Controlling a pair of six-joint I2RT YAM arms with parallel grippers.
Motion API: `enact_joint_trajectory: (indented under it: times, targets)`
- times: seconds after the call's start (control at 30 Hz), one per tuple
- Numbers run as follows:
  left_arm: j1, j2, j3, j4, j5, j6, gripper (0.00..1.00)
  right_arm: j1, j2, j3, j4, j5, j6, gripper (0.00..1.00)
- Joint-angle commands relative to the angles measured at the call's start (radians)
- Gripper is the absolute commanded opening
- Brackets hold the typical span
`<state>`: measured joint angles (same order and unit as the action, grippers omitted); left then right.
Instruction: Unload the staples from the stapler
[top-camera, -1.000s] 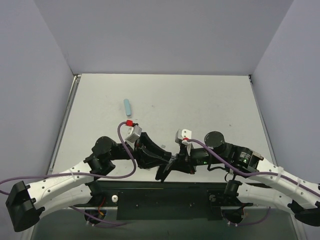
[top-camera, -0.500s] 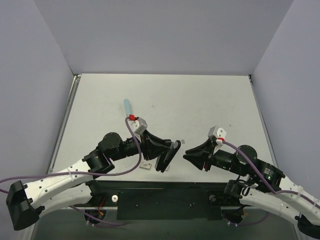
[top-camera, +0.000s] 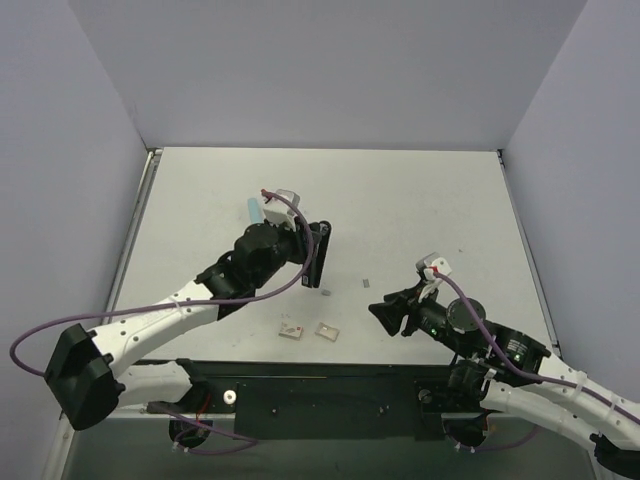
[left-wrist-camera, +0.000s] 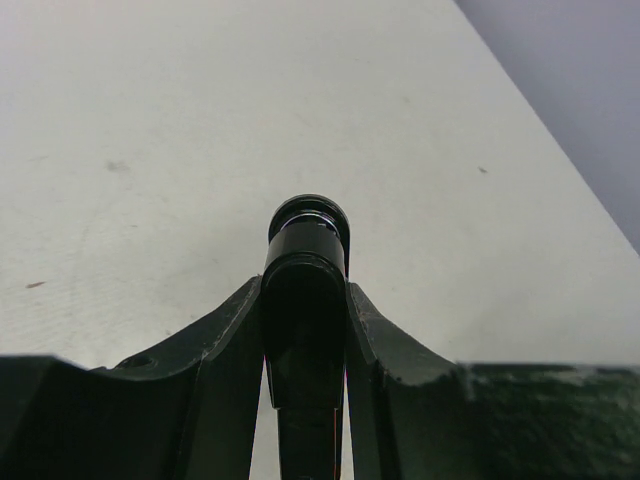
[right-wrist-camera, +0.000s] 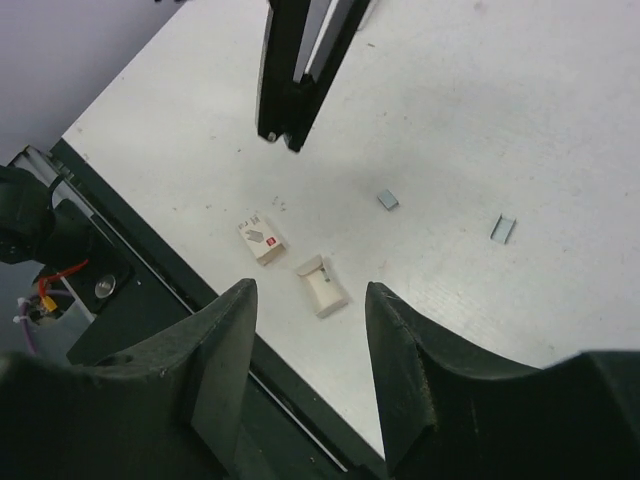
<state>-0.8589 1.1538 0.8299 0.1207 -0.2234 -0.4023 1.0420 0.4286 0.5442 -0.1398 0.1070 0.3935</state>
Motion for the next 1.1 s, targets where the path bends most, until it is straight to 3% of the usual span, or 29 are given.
enact_joint_trajectory:
  times: [0.0, 0.3, 0.63, 1.07]
  targets:
    - [0.098, 0.094, 0.122, 0.065, -0.134, -0.024, 0.0, 0.004, 0.027, -0.036, 0.017, 0.069, 0.122, 0.43]
    - [0.208, 0.363, 0.359, 0.002, -0.163, 0.006, 0.0, 0.004, -0.033, -0.127, 0.051, 0.066, 0.189, 0.45]
    - [0.34, 0.717, 0.693, -0.21, -0.105, 0.008, 0.0, 0.003, -0.025, -0.151, 0.062, 0.072, 0.199, 0.5]
    - [0.425, 1.032, 1.069, -0.417, -0.086, 0.008, 0.0, -0.034, -0.037, -0.187, 0.066, 0.056, 0.176, 0.57]
